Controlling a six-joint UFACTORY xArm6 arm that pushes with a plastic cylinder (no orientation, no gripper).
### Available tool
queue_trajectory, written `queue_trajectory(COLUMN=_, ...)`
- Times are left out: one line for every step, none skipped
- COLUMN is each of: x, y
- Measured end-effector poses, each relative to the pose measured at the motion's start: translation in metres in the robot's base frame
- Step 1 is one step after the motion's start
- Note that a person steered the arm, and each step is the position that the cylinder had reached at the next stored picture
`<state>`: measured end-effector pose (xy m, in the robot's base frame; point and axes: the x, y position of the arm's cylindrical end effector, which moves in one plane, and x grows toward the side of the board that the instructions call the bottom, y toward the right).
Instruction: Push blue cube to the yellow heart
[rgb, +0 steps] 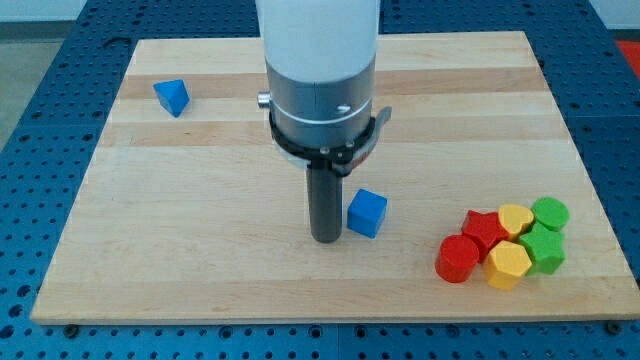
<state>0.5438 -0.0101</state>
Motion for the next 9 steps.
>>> queue_trajectory(x=0.006, y=0.014)
queue_trajectory(x=-0.009, y=0.032)
queue_trajectory(x=-0.034, y=0.057)
queue_trajectory(x=-0.041, y=0.074)
queue_trajectory(x=-0.041, y=0.051)
queue_trajectory(x=-0.057, y=0.034)
queue_trajectory(x=-0.079, y=0.034)
queue_trajectory(x=-0.084, y=0.059)
queue_trajectory(x=-0.084, y=0.095)
